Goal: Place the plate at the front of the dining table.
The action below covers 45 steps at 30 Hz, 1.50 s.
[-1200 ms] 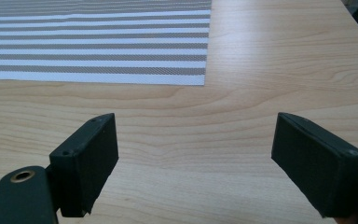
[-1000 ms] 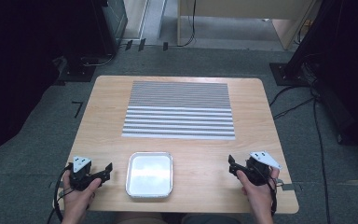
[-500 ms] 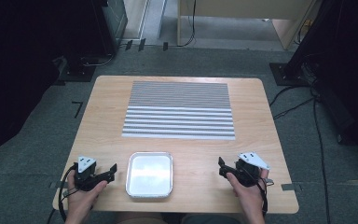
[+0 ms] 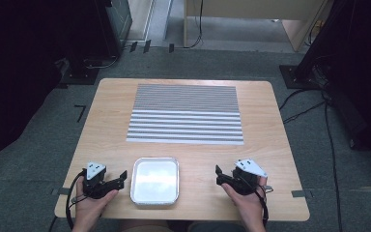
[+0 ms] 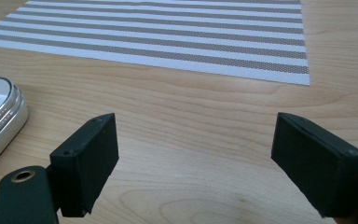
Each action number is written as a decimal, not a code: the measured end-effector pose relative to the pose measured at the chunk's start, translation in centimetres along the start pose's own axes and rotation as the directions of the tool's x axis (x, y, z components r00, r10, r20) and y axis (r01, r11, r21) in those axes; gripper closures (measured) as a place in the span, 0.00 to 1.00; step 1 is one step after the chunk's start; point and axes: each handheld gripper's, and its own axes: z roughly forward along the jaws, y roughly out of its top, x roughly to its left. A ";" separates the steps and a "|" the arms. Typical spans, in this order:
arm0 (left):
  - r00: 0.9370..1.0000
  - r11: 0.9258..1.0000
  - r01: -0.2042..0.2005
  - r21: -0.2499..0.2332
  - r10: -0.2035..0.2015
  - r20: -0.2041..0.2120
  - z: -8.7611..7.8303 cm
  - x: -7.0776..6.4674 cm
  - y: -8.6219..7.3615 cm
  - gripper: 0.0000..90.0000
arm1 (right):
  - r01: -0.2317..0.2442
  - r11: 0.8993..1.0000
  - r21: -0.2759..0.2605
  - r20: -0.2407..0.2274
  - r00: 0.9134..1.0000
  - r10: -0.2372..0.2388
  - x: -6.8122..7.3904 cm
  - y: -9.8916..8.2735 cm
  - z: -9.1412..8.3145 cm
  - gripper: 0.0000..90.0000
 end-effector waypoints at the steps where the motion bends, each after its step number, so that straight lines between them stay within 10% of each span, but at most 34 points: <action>1: 1.000 1.000 -0.002 0.001 0.002 0.001 0.0 -0.1 0.0 0.18 | 0.000 1.000 0.002 -0.003 1.000 0.000 0.2 0.0 0.0 0.16; 45: 0.998 1.000 -0.017 -0.009 0.017 0.058 -0.3 -3.5 -0.1 0.27 | 0.012 1.000 -0.013 -0.084 0.996 -0.014 5.9 -1.0 1.3 0.33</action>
